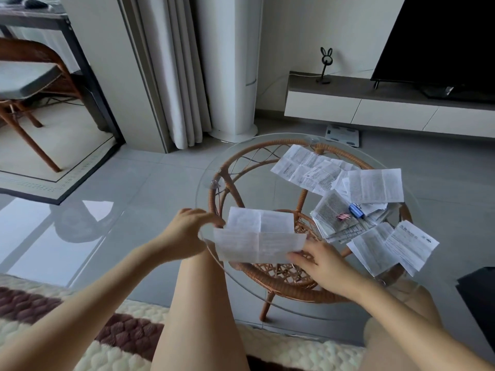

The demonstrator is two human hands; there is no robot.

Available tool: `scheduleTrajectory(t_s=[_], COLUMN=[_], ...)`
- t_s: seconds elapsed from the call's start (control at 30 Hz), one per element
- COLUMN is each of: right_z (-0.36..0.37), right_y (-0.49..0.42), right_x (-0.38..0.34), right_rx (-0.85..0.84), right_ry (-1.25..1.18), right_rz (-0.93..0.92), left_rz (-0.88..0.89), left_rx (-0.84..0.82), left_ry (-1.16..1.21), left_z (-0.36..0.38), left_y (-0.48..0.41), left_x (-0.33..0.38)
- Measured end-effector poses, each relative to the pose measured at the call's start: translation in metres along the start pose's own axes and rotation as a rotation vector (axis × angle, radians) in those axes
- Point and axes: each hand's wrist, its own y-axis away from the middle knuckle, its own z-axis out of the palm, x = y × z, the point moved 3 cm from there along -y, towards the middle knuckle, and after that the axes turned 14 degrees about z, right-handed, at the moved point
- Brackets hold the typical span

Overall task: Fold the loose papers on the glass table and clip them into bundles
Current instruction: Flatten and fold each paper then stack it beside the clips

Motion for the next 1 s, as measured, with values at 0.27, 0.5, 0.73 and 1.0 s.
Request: scheduleTrajectory(t_s=[0.27,0.5,0.73,1.0], right_z=[-0.006,-0.001,-0.003,-0.002], right_y=[0.011,-0.015,-0.019,-0.016], right_x=[0.016,0.007,-0.001,-0.005], right_rx=[0.135,0.267,0.285,0.325], right_ry=[-0.23,-0.024,0.136,0.206], right_rz=[0.229,0.436,0.478,0.435], left_rz=[0.411,0.409,0.227,0.239], left_rx=[0.001,0.097,0.464,0.079], left_ry=[-0.141,-0.083,-0.08,-0.172], left_z=[0.039,0.048,0.043,0.108], left_y=[0.012,0.027,0.015,-0.023], left_x=[0.021,0.005,0.042,0.062])
